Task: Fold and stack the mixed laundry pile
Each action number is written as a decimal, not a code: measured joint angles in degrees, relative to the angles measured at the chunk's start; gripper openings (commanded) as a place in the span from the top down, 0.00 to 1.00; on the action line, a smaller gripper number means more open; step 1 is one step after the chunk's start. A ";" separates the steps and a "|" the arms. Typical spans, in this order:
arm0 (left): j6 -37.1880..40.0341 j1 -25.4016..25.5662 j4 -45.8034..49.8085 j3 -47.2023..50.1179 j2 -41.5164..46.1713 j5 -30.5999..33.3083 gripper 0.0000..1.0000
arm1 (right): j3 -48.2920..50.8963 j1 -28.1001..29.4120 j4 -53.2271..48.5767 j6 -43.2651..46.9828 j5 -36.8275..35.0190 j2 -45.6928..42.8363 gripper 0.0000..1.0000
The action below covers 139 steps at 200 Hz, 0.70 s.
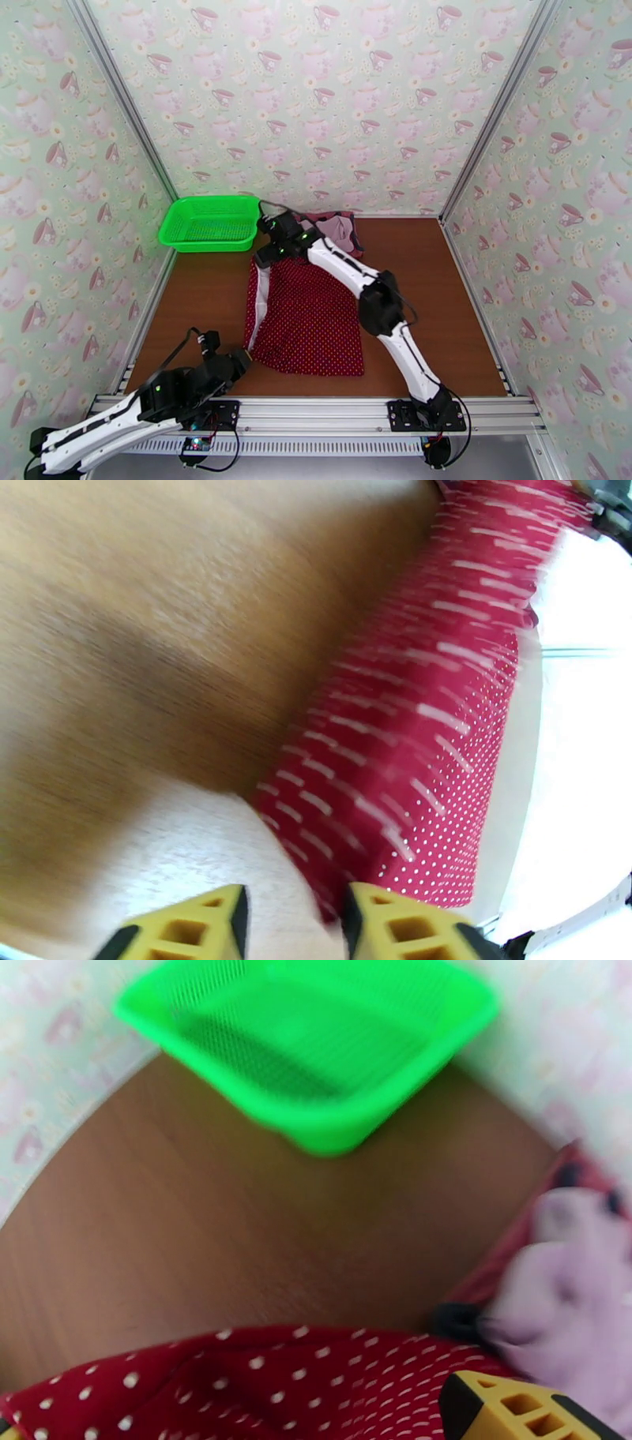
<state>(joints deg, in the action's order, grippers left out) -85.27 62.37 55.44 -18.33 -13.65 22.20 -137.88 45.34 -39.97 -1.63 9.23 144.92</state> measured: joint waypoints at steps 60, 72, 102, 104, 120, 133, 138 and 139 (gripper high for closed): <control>1.64 -0.11 7.19 -9.11 -5.35 3.50 0.25 | -5.57 4.48 -2.71 -3.19 2.62 7.30 0.00; 2.47 -0.11 8.04 -10.82 -6.69 4.15 0.27 | -1.55 4.70 -1.88 -3.23 2.80 4.13 0.00; 4.44 -0.74 11.80 -17.11 -12.87 4.66 0.32 | 8.90 4.42 -0.39 -2.29 1.38 -6.29 0.00; 4.52 -0.90 12.13 -17.62 -13.55 4.63 0.32 | 9.81 4.39 -0.28 -2.10 0.94 -7.45 0.00; 5.70 -2.27 14.34 -20.98 -19.02 3.61 0.30 | 18.47 4.07 0.87 -0.28 -1.62 -16.83 0.00; 6.93 -3.87 14.82 -22.29 -23.65 1.79 0.29 | 26.01 3.76 2.01 1.60 -4.00 -25.66 0.02; 7.48 -4.48 14.80 -22.32 -25.24 0.90 0.29 | 28.92 3.74 2.23 2.45 -5.03 -29.40 0.03; 7.56 -4.68 14.75 -22.32 -25.68 0.61 0.29 | 29.81 3.72 2.51 2.67 -5.27 -30.42 0.03</control>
<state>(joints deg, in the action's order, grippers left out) -77.71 57.69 70.19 -40.64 -39.33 22.81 -108.07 49.06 -37.45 1.04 3.97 114.50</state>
